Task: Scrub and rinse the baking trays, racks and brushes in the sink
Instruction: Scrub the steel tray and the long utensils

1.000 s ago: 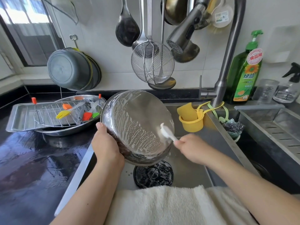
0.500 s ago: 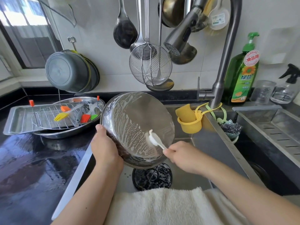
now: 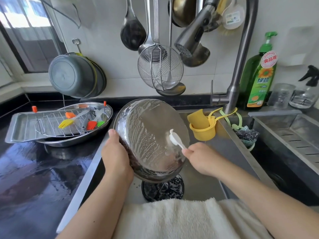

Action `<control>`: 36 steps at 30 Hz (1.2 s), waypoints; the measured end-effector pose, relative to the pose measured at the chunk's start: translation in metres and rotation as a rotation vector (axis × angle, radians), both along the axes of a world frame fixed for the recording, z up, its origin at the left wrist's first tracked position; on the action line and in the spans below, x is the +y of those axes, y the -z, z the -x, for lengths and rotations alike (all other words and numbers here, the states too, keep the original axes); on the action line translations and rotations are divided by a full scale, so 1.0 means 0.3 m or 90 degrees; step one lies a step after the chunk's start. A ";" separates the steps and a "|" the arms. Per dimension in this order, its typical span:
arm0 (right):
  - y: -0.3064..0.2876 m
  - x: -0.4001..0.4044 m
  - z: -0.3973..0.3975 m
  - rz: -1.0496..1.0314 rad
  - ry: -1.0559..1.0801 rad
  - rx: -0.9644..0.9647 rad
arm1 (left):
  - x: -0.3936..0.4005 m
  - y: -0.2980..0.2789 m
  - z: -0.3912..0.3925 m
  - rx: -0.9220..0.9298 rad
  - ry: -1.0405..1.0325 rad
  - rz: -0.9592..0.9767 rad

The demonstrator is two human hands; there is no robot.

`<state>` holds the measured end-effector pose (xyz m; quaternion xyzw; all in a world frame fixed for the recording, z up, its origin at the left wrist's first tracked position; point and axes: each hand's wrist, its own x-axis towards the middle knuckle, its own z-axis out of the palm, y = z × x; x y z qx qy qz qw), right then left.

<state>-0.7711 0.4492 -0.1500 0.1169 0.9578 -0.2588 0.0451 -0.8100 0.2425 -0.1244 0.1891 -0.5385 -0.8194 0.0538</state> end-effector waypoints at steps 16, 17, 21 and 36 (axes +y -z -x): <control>-0.031 -0.005 0.006 -0.029 0.050 0.050 | -0.004 0.060 0.032 -0.018 0.049 -0.037; -0.022 -0.026 -0.015 -0.019 0.005 0.050 | 0.000 0.059 0.030 -0.014 0.051 -0.030; -0.017 -0.061 -0.032 0.007 -0.058 0.035 | -0.011 0.062 0.037 -0.021 0.056 -0.042; -0.030 -0.098 -0.051 -0.075 -0.075 0.123 | -0.002 0.066 0.032 -0.006 0.108 -0.009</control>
